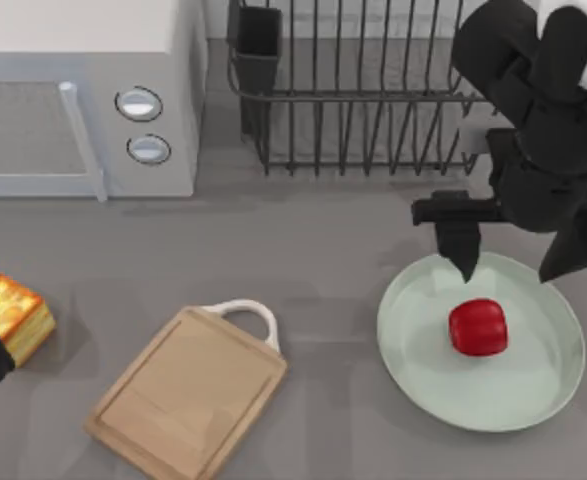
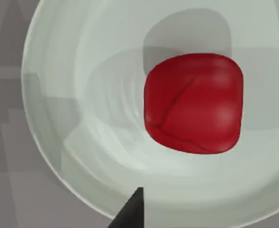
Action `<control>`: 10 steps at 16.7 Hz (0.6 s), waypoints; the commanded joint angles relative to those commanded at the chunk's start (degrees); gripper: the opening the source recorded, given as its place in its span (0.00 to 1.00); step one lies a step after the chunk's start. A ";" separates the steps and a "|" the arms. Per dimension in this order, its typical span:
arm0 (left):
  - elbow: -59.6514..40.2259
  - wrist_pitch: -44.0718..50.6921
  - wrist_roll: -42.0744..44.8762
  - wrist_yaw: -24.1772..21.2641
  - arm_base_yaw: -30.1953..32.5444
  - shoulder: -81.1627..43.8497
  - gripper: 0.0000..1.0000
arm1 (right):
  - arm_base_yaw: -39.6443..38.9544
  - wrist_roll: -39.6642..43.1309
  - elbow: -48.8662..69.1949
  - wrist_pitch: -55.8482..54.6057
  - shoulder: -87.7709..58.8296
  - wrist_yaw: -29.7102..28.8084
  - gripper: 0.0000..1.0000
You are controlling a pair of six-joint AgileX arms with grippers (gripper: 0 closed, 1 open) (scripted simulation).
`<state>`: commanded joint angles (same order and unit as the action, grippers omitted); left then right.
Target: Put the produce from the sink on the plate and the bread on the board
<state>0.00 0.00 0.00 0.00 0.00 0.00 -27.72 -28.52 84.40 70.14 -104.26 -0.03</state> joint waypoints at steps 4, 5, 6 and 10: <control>0.00 0.00 0.00 0.00 0.00 0.00 1.00 | 0.00 0.00 0.00 0.00 0.00 0.00 1.00; 0.00 0.00 0.00 0.00 0.00 0.00 1.00 | 0.00 0.00 0.00 0.00 0.00 0.00 1.00; 0.00 0.00 0.00 0.00 0.00 0.00 1.00 | 0.00 0.00 0.00 0.00 0.00 0.00 1.00; 0.00 0.00 0.00 0.00 0.00 0.00 1.00 | 0.10 0.00 0.01 0.00 -0.04 0.00 1.00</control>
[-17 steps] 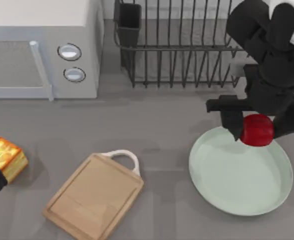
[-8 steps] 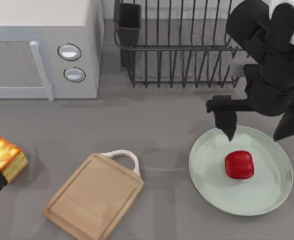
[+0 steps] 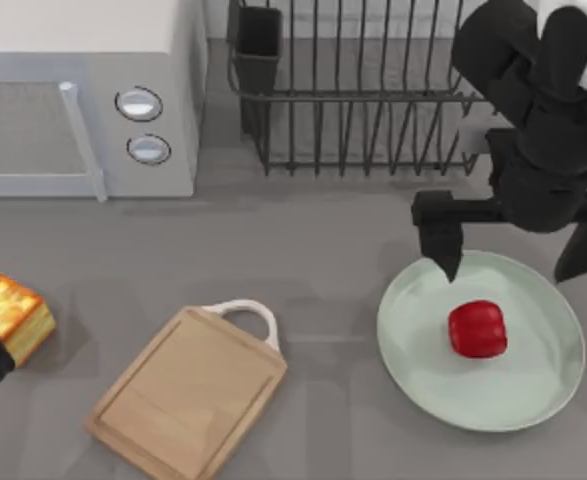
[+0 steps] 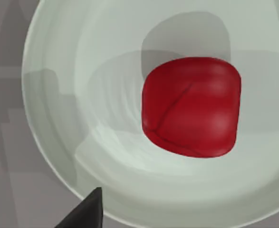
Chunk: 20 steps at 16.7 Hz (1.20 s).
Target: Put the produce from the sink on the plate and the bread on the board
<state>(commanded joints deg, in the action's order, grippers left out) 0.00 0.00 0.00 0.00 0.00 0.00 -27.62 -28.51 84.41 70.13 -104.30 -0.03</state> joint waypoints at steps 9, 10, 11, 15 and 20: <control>0.00 0.00 0.00 0.00 0.00 0.00 1.00 | 5.38 5.56 -16.49 -13.70 21.11 0.00 1.00; 0.00 0.00 0.00 0.00 0.00 0.00 1.00 | 6.60 6.81 -20.36 -16.80 26.08 0.01 1.00; 0.00 0.00 0.00 0.00 0.00 0.00 1.00 | 7.90 8.16 -24.44 -20.10 31.41 0.01 1.00; 0.00 0.00 0.00 0.00 0.00 0.00 1.00 | 13.67 14.11 -42.32 -34.71 54.98 0.01 1.00; 0.00 0.00 0.00 0.00 0.00 0.00 1.00 | 20.99 21.67 -65.03 -53.32 82.91 0.02 1.00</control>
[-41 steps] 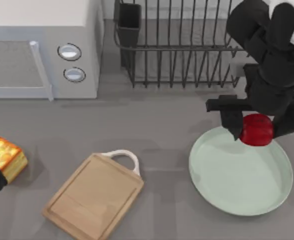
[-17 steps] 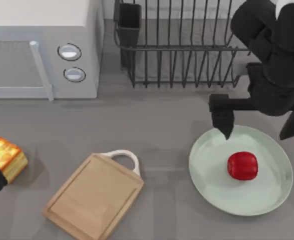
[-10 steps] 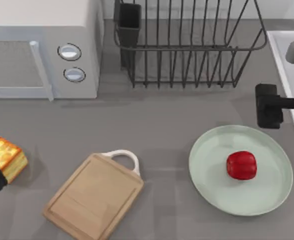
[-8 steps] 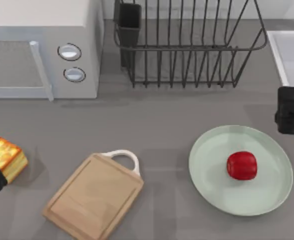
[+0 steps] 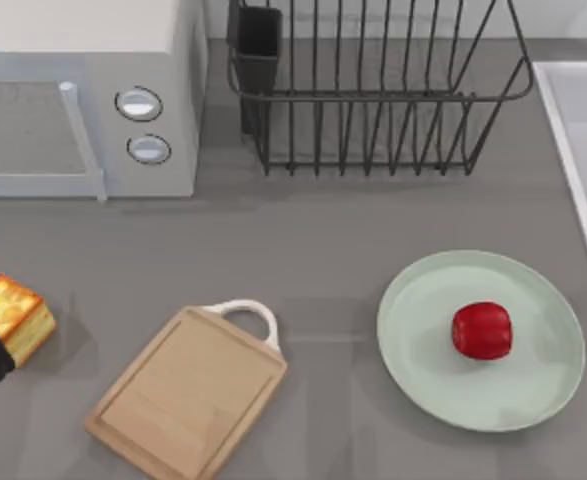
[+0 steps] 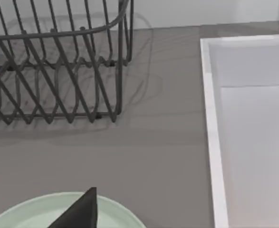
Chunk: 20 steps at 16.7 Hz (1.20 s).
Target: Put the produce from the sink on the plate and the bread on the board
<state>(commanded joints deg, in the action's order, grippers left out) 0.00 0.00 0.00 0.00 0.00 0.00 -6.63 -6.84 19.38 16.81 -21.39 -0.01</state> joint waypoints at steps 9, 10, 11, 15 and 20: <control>0.00 0.00 0.00 0.00 0.00 0.00 1.00 | 6.63 6.84 -19.38 -16.82 21.39 0.01 1.00; 0.00 0.00 0.00 0.00 0.00 0.00 1.00 | 6.63 6.84 -19.38 -16.82 21.39 0.01 1.00; 0.00 0.00 0.00 0.00 0.00 0.00 1.00 | 6.63 6.84 -19.38 -16.82 21.39 0.01 1.00; -1.72 1.38 0.78 0.05 -0.01 -1.79 1.00 | 6.63 6.84 -19.38 -16.82 21.39 0.01 1.00; -13.73 11.17 6.27 0.03 0.25 -16.96 1.00 | 6.63 6.84 -19.38 -16.82 21.39 0.01 1.00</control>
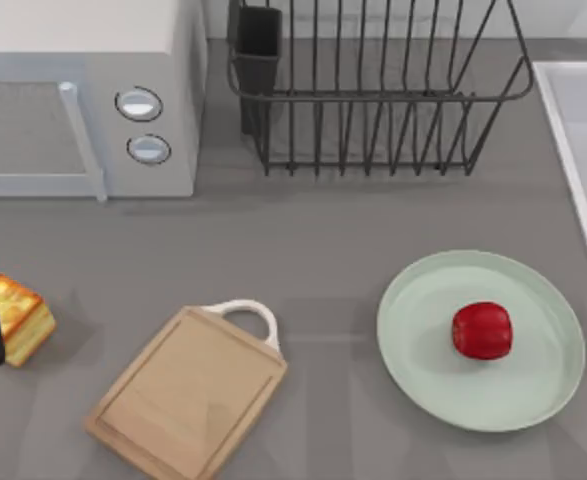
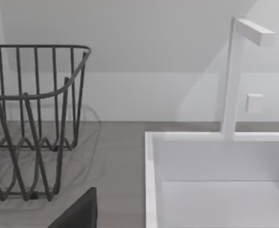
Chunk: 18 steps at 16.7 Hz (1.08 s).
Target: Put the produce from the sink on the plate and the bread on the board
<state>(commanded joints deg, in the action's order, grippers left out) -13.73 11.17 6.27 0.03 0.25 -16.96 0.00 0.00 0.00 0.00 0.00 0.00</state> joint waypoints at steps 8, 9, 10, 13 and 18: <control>-27.44 24.77 12.97 -0.22 0.69 -46.06 1.00 | 0.00 0.00 0.00 0.00 0.00 0.00 1.00; -30.76 27.80 14.55 -0.24 0.75 -51.38 1.00 | 0.00 0.00 0.00 0.00 0.00 0.00 1.00; -33.98 30.67 16.07 -0.24 0.81 -56.27 1.00 | 0.00 0.00 0.00 0.00 0.00 0.00 1.00; -42.84 38.13 20.17 -0.21 0.96 -68.76 1.00 | 0.00 0.00 0.00 0.00 0.00 0.00 1.00; -52.72 45.32 24.43 -0.08 1.09 -82.09 1.00 | 0.00 0.00 0.00 0.00 0.00 0.00 1.00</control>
<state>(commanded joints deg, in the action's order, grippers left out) -66.45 56.48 30.70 -0.05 1.34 -99.05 0.00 0.00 0.00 0.00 0.00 0.00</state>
